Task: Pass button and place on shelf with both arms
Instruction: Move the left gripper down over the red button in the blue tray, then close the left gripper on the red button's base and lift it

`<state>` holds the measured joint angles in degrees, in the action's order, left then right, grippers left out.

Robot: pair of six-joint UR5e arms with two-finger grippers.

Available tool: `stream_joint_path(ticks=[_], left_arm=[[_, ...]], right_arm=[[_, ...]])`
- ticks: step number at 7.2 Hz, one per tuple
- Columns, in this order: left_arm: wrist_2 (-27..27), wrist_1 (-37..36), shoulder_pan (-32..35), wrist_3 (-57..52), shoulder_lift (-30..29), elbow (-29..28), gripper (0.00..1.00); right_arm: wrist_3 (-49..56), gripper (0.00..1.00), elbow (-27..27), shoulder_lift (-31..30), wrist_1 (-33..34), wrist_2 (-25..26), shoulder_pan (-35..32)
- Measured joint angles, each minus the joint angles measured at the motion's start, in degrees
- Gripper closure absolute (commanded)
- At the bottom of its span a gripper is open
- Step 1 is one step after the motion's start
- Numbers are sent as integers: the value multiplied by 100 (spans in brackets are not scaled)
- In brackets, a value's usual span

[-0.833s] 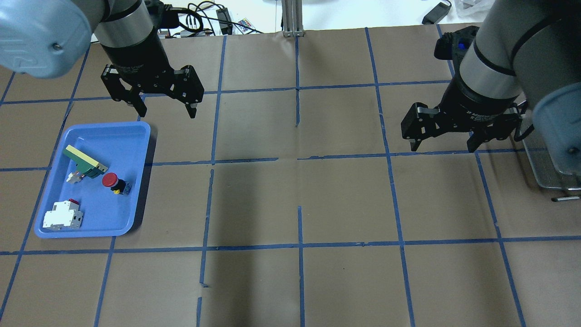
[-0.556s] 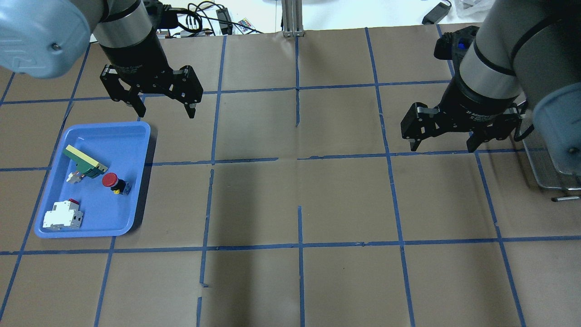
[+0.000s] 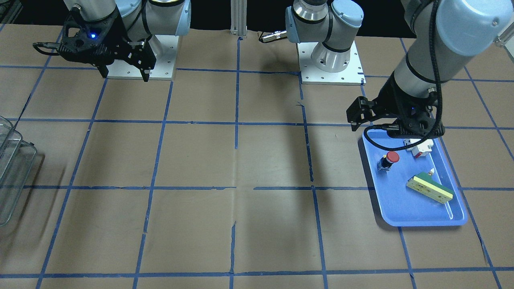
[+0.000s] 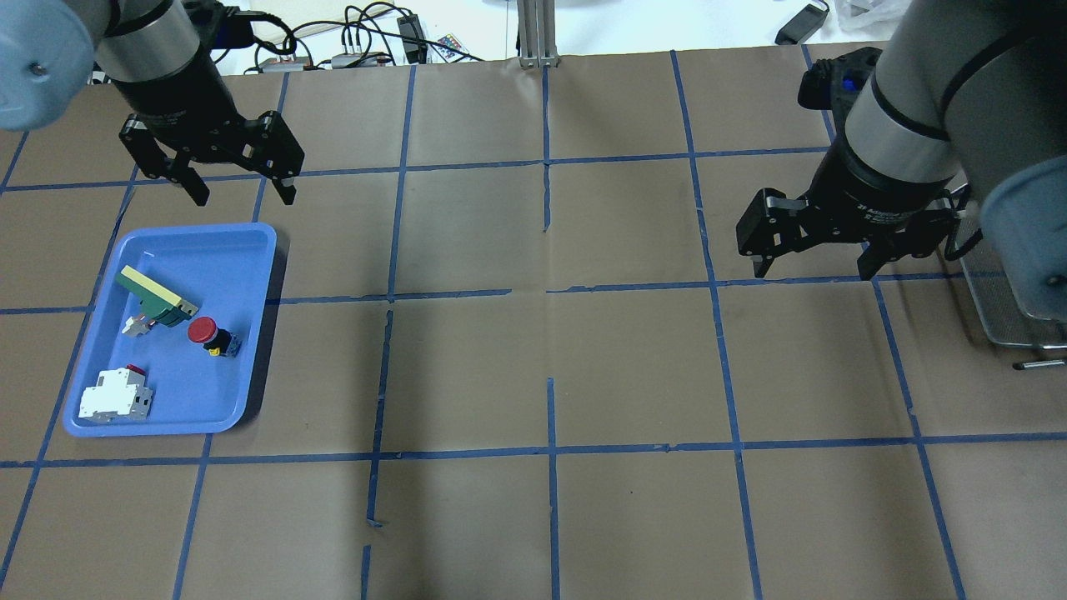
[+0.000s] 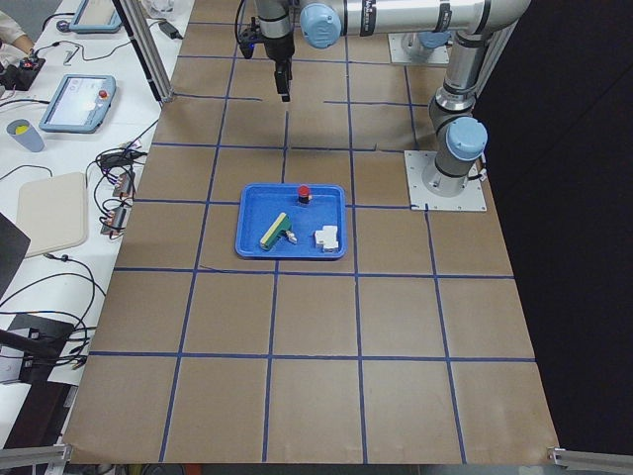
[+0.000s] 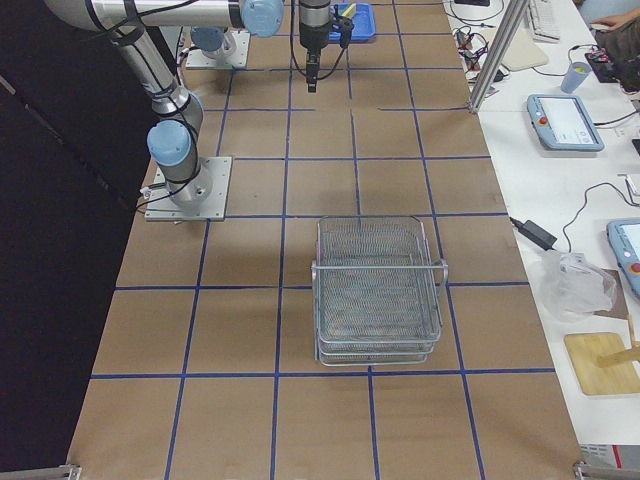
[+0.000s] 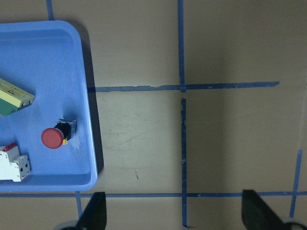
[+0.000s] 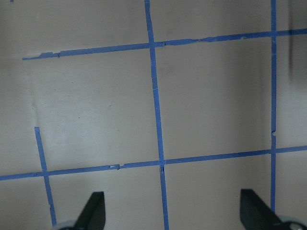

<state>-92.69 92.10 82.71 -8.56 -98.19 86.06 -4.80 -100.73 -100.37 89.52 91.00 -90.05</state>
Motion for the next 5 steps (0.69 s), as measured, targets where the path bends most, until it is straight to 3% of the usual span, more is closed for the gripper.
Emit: stream_joint_path(ticks=[5], left_arm=[[-15,-2369,-1215,-1715,-397,1781,0]], right_arm=[[34,0,-49,-69,13,-19,-4]])
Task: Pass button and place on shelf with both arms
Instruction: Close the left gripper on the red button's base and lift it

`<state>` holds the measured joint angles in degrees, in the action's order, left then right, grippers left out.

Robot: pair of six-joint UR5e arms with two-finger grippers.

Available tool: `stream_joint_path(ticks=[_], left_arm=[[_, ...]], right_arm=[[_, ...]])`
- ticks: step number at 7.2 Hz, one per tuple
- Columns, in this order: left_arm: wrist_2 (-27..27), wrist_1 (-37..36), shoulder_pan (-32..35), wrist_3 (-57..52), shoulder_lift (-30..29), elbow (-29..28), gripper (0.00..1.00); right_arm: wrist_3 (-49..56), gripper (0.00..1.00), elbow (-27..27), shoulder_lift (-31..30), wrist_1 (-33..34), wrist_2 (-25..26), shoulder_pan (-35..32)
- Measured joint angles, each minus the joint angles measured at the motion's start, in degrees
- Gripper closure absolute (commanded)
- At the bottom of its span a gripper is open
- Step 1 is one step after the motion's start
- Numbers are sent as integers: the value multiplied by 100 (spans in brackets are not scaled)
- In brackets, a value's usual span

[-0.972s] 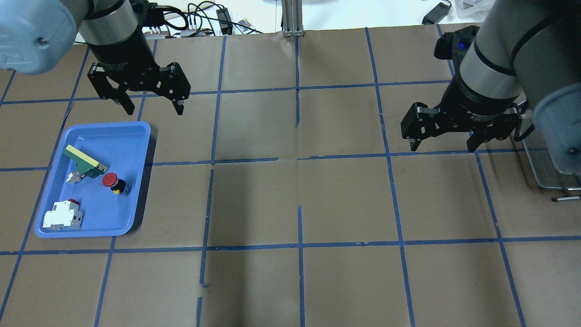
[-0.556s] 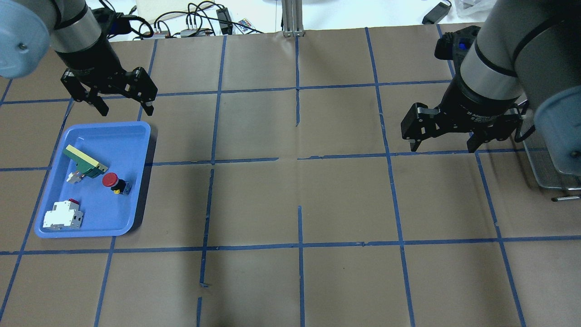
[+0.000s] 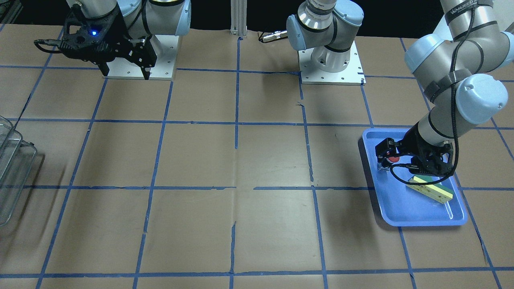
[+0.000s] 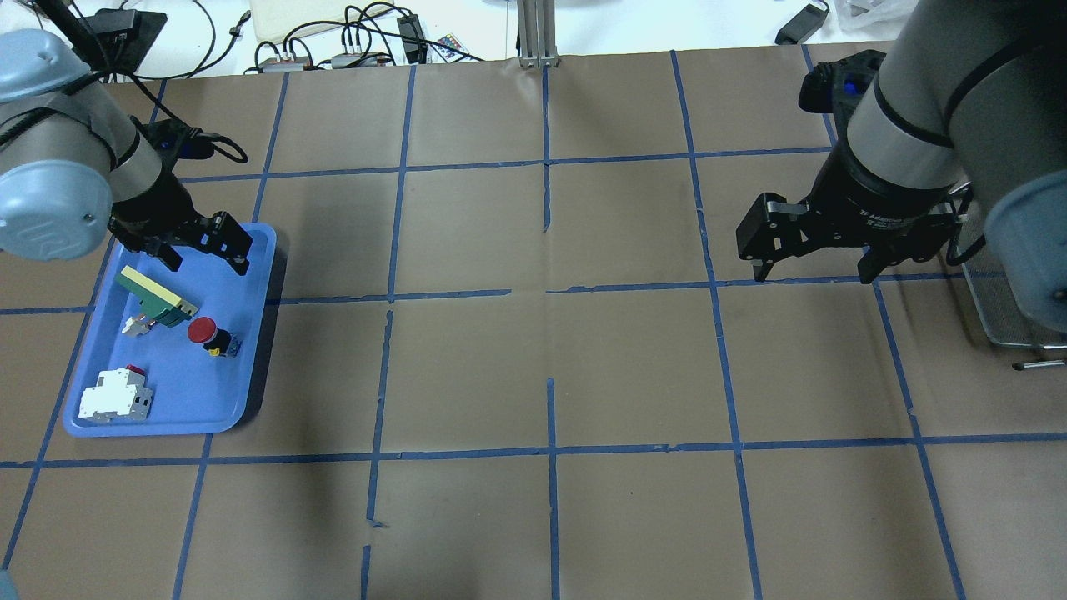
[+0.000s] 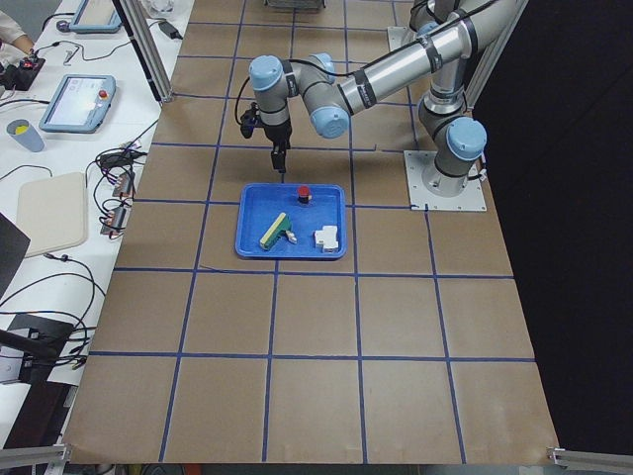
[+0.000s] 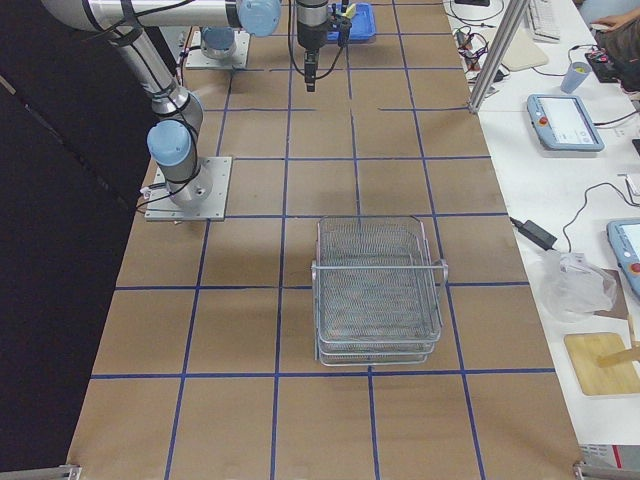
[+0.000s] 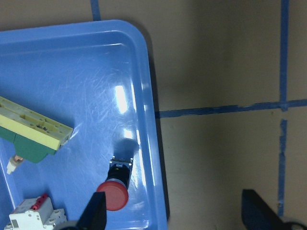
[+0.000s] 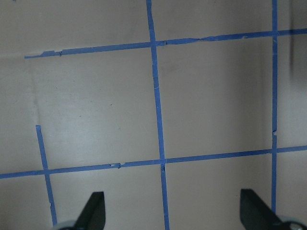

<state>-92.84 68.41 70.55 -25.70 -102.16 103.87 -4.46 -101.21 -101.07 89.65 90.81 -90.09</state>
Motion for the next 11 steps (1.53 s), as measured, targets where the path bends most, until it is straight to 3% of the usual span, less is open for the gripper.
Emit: stream_joint_path(ticks=[4,6,7,8,9,11], left_arm=[[-17,-472,-448,-574,-145,718,0],[-15,-508,-611,-577,-208,829,5],[-8,-511,-625,-560,-234,840,26],[-4,-548,-627,-572,-266,843,75],[-8,-619,-629,-599,-299,838,100],[-21,-695,-630,-617,-346,797,100]], right_arm=[[15,0,-4,-14,-8,-2,-3],[-10,0,-3,-36,-12,2,0],[-21,0,-3,-31,-11,2,0],[-23,0,-3,-16,-9,5,0],[-22,0,-4,3,-9,8,0],[-25,0,-4,9,-9,7,0]])
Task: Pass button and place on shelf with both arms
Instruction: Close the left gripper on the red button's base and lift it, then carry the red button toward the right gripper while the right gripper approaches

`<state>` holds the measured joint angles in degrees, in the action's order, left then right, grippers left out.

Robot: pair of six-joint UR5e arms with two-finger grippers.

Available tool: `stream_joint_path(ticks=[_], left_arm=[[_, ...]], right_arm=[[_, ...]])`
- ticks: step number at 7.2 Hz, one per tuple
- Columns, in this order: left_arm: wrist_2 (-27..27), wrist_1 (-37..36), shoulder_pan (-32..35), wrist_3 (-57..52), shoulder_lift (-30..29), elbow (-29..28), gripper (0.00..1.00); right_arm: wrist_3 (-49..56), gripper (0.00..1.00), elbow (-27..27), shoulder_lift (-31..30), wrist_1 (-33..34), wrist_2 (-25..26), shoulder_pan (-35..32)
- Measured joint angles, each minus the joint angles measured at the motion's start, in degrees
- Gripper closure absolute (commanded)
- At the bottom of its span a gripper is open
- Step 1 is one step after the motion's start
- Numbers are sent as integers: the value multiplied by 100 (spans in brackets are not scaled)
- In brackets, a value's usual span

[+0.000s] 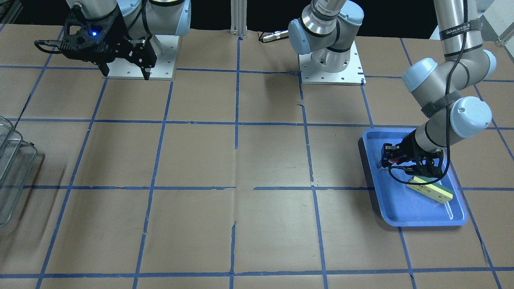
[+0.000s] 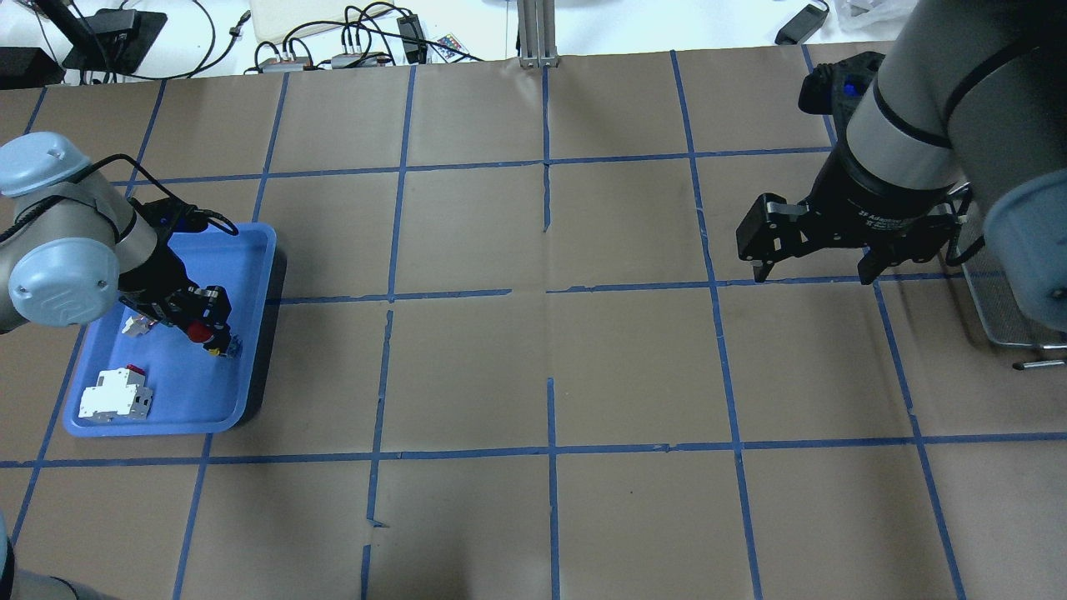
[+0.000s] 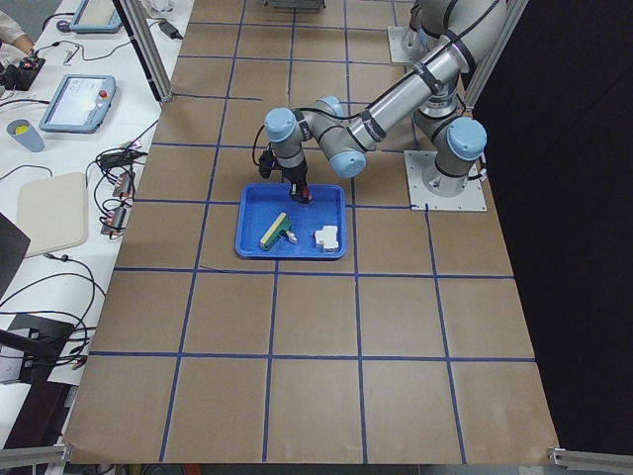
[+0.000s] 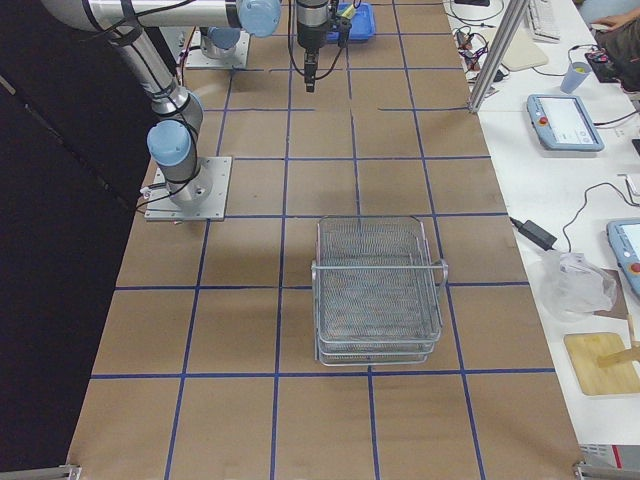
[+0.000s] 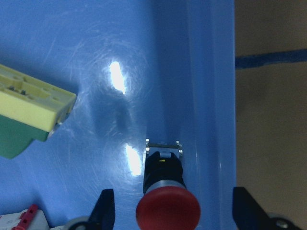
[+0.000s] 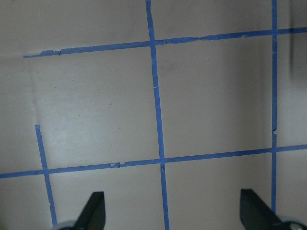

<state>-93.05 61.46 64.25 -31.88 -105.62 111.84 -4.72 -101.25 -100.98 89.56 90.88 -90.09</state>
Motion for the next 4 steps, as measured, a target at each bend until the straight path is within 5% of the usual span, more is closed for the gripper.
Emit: stream_joint_path(ticks=[4], left_arm=[[240,668,221,76,66,-627,100]], right_arm=[[80,0,5,14,6,-3,0]])
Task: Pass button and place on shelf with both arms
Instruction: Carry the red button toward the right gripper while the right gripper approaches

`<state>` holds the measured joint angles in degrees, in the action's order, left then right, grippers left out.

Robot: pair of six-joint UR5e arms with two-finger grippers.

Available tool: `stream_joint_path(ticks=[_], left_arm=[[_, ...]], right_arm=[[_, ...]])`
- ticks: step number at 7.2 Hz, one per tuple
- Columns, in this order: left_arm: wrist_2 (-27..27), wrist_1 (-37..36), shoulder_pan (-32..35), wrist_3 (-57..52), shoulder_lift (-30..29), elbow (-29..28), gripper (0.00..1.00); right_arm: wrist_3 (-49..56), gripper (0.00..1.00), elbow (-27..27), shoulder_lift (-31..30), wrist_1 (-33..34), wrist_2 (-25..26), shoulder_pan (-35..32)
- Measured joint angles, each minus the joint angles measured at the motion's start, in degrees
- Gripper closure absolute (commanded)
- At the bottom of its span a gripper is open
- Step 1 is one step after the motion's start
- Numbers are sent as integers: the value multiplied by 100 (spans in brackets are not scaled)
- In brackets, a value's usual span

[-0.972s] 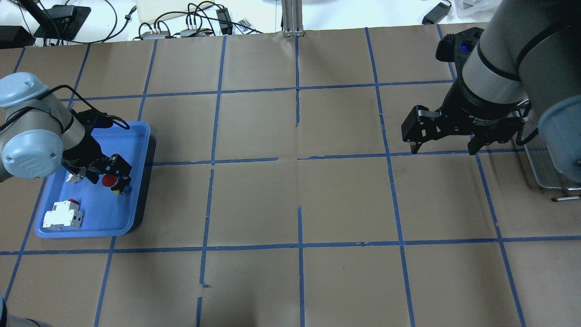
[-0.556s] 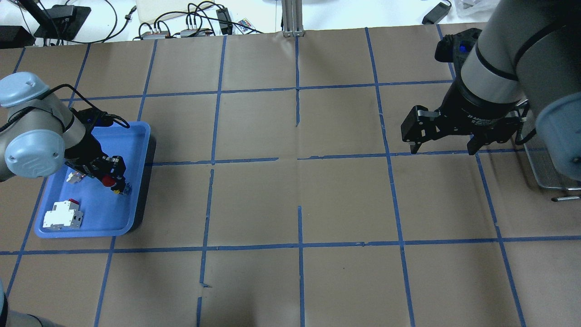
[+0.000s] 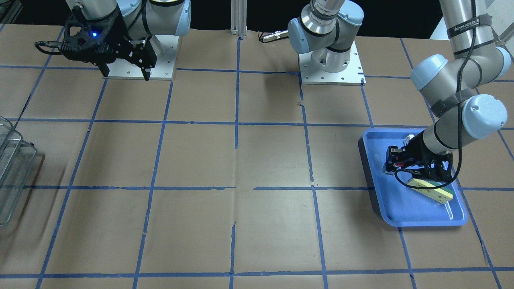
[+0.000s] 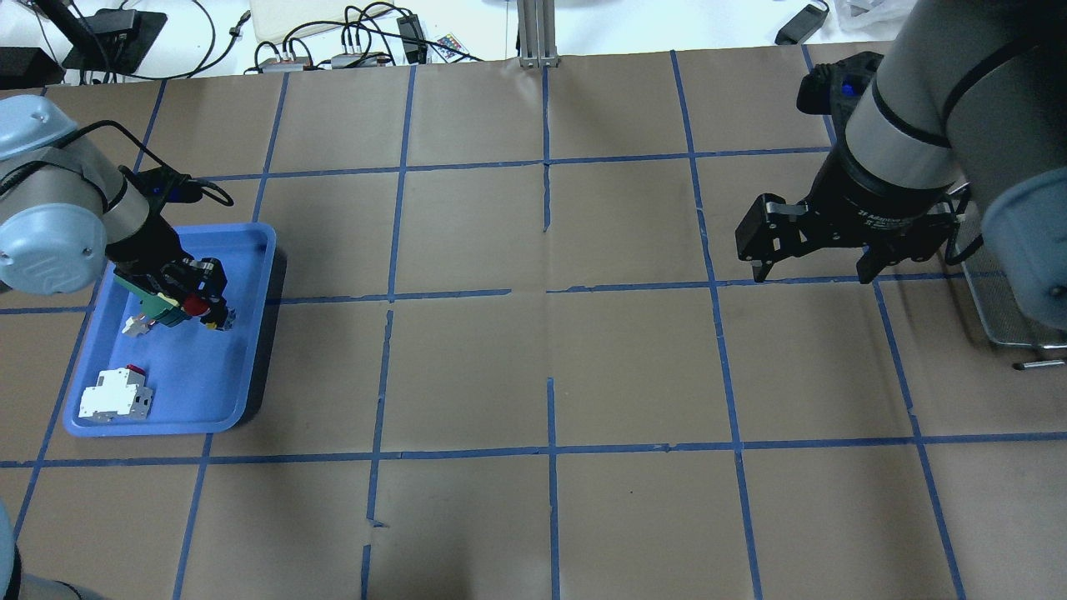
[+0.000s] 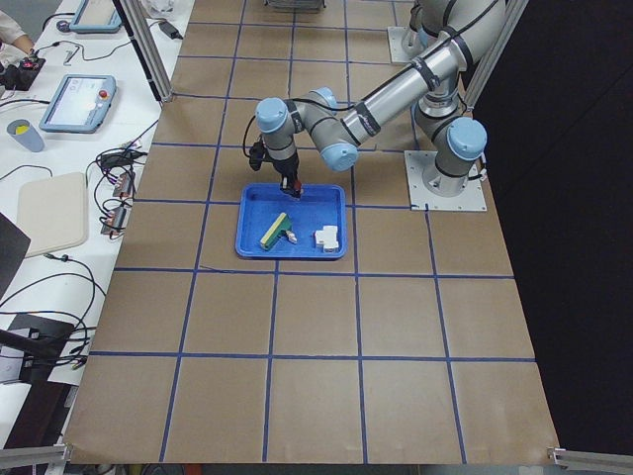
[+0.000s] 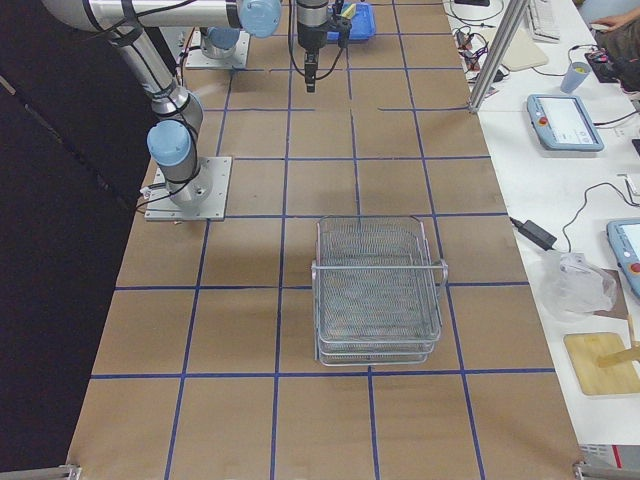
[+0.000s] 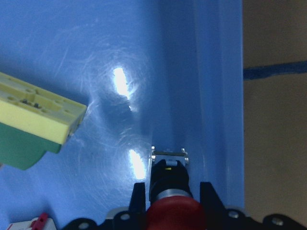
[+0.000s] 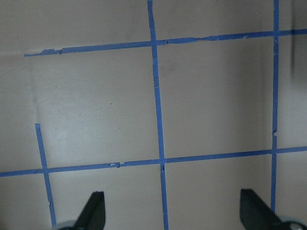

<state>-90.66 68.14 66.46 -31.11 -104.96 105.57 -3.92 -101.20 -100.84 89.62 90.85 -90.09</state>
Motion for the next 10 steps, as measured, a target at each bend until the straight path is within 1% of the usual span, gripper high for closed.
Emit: stream_joint_path(ticks=[1,2,3,4,5,6,7,8,9,10], left_arm=[[266,518,127,51,133,-234,100],[704,993,204,208,245,-451,100],[1328,1351,294,543,343,-607,100],[1946,1539,467,978,437,-687,100],[2502,1602,707,1395,512,-728,100],[3005,1608,929,1736,559,-758,100],[3486,1599,1105,2010,584,-784,100],[3937,1542,1271,2262,597,-802,100],[4317,1372,1464,2574,591,-813,100],[4614,1107,1675,2918,576,-814,100]], right_arm=[[26,0,3,9,-2,0,0],[116,0,12,50,3,-96,10],[370,0,22,125,31,-336,49],[813,0,26,178,56,-583,153],[1443,0,27,201,65,-834,342],[2304,0,20,207,65,-1171,589],[3381,0,8,208,67,-1483,812],[4459,0,-2,209,75,-1670,943],[5404,0,-8,209,115,-1780,1000],[6254,0,-29,214,183,-2007,1039]])
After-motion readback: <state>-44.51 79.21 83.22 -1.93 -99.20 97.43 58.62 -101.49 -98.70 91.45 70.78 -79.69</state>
